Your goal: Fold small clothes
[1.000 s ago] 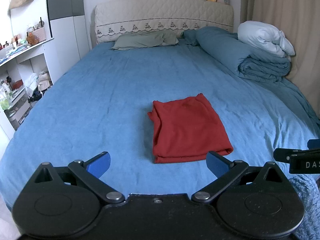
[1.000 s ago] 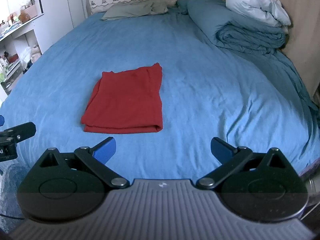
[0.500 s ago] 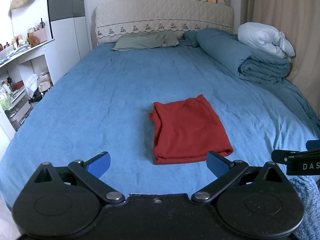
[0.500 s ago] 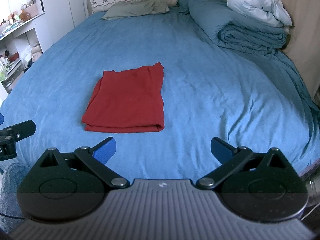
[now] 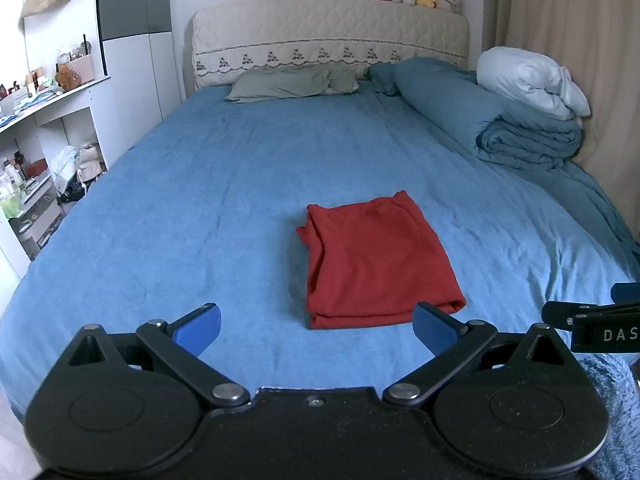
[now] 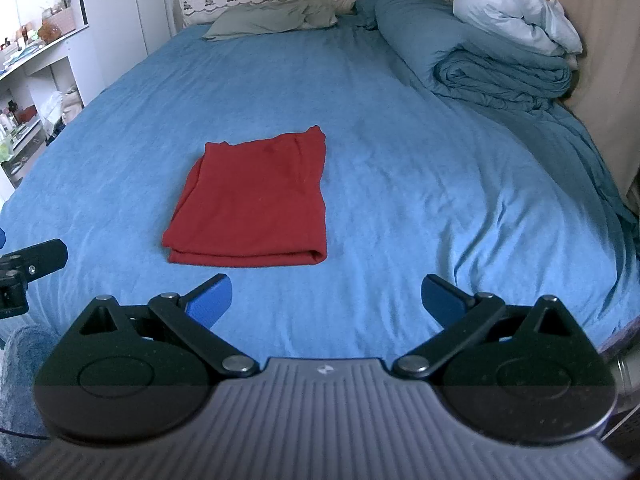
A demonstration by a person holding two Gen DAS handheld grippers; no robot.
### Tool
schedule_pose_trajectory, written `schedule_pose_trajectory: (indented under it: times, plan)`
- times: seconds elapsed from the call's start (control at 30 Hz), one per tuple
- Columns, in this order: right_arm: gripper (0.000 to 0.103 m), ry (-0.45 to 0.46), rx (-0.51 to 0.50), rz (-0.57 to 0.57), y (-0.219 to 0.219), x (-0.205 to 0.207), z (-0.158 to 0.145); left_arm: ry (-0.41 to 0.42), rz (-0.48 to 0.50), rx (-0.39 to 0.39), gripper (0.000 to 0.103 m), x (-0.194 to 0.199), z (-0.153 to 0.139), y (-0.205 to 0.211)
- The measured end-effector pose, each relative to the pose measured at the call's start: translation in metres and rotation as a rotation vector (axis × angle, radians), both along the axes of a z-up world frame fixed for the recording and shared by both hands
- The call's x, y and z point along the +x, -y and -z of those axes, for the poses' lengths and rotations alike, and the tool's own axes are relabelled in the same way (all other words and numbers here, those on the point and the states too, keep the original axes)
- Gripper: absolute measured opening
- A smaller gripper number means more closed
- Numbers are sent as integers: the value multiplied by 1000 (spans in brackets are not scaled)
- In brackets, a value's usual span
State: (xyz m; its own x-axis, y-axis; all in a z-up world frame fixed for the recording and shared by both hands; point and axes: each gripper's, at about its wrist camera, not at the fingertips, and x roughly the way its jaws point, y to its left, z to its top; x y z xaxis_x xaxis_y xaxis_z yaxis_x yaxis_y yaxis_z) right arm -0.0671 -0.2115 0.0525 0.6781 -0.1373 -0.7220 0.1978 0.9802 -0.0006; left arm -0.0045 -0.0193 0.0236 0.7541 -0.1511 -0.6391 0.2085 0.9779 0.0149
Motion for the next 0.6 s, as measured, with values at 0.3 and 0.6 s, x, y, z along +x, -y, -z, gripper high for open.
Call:
schedule_pose_trajectory:
  times: [0.3,0.6]
  plan:
    - [103,2,1,0,-1,0,-1,1,0,-3,103,0,-2,0]
    - [103,3,1,-1,-2,0,0,8,3,1,103,-1,-4,2]
